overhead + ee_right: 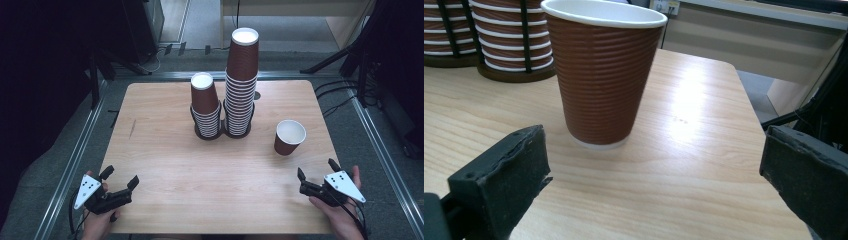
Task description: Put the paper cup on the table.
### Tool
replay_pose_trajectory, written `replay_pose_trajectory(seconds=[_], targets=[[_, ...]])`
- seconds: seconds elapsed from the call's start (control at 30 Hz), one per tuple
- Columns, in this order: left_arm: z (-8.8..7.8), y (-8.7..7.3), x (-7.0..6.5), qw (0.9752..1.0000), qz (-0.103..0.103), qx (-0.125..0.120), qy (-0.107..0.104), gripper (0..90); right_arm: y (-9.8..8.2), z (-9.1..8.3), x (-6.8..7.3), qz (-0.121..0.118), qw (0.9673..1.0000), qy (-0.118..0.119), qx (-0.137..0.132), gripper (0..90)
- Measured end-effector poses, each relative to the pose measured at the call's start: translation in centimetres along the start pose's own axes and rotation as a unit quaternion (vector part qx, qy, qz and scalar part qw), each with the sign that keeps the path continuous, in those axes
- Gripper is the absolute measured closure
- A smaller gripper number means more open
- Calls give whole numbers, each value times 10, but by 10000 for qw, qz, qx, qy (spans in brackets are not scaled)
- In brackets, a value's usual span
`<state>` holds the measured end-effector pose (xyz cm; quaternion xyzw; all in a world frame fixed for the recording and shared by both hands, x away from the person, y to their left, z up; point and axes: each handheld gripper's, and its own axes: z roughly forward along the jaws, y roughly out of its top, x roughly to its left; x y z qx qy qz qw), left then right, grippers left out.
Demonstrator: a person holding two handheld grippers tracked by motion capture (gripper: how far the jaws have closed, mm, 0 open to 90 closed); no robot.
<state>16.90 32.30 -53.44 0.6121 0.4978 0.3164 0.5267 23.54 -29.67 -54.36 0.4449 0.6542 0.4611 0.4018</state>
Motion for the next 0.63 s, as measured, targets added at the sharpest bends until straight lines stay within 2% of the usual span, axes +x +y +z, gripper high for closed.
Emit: replay_pose_trajectory(seconds=[0.27, 0.4, 0.53, 0.63], targets=[[-15, -8, 10, 9998, -59, 49, 158, 0, -10, -15, -12, 110, 9999, -110, 31, 0], [-13, -13, 11, 9996, -19, 137, 229, 0, -12, -22, -16, 215, 9996, -188, 24, 0], [-10, -15, 7, 9996, 70, 199, 187, 0, -13, -22, -13, 91, 9996, -246, 50, 0], [-11, -14, 9, 9997, -23, 165, 202, 0, -13, -21, -12, 72, 9996, -254, 39, 0]])
